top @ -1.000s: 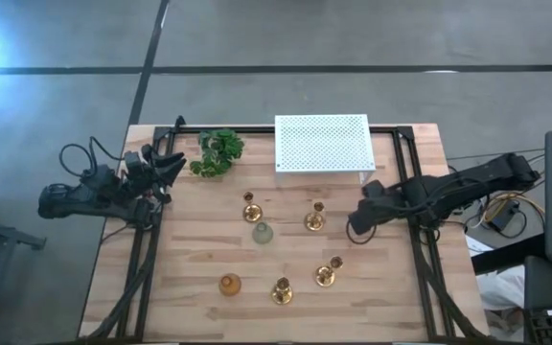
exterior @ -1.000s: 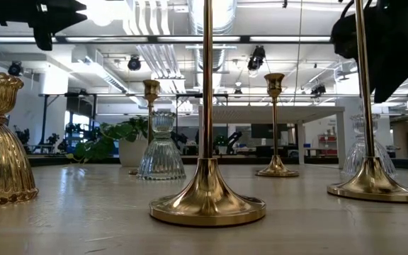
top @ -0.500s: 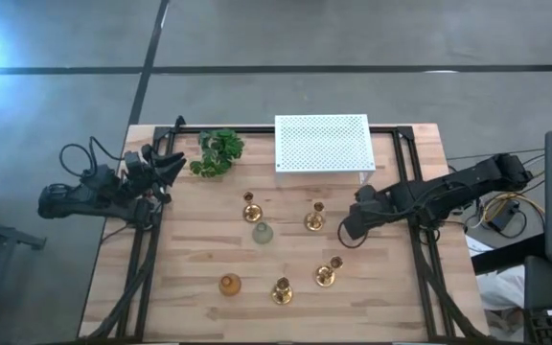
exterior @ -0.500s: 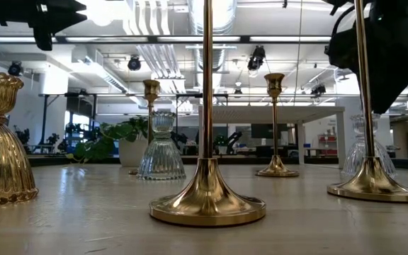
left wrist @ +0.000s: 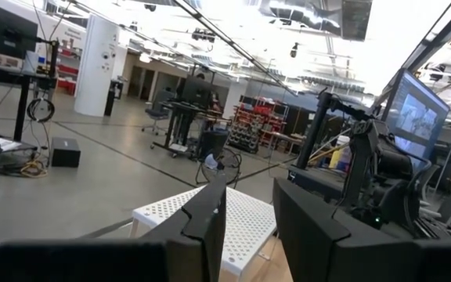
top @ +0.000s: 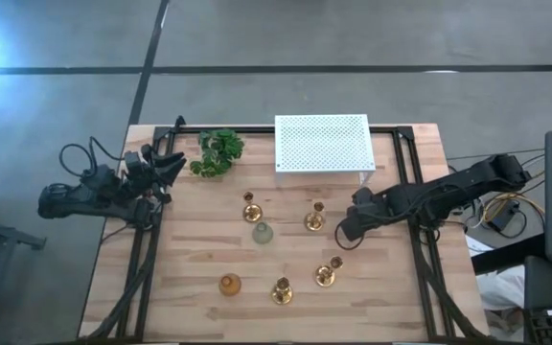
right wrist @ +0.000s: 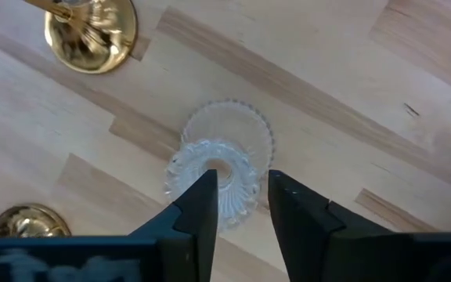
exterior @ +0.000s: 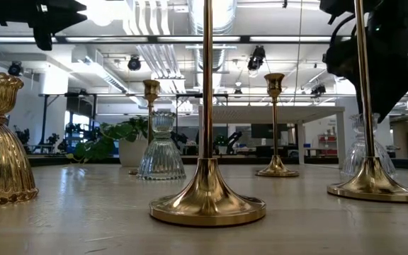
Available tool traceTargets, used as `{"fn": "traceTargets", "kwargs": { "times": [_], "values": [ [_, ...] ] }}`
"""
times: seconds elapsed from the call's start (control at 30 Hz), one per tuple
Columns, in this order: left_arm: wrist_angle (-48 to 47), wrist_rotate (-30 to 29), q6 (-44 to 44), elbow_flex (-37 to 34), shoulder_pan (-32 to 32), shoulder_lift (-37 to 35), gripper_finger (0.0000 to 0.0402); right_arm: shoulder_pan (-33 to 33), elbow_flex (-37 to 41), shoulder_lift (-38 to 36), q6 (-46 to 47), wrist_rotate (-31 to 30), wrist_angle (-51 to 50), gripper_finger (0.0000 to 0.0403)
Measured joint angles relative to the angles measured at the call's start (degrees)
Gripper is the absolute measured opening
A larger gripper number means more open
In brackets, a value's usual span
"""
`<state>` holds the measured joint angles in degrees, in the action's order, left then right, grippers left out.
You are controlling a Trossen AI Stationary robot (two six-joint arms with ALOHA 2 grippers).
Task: Pick & Place candle stick holders
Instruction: Put the transparent glass candle holder on the shelf
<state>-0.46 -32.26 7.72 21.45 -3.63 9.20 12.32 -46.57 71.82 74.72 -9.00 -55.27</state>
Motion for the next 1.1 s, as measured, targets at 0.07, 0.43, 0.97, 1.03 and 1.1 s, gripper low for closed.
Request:
{"fn": "traceTargets", "kwargs": {
  "times": [0.07,0.43,0.97,1.03,1.1],
  "values": [
    [-0.01,0.01,-0.08,0.00,0.01,0.00,0.0112,0.00,0.93,0.28,0.06,0.03,1.72,0.0095],
    [0.01,0.01,-0.06,0.00,-0.01,-0.01,0.0112,0.08,2.08,-0.44,0.06,0.38,4.14,0.0026],
    [0.01,0.01,0.23,-0.02,-0.01,0.00,0.0112,-1.94,-12.83,-6.24,-3.07,1.11,-11.03,0.0023],
    [0.02,0.01,0.24,-0.02,0.01,0.01,0.0112,-3.18,-16.19,-6.07,-5.38,-0.24,-11.93,0.0023],
    [0.04,0.01,0.32,-0.02,-0.01,0.00,0.0112,-5.06,-19.57,-5.95,-8.60,-1.72,-13.20,0.0023]
  ]
}}
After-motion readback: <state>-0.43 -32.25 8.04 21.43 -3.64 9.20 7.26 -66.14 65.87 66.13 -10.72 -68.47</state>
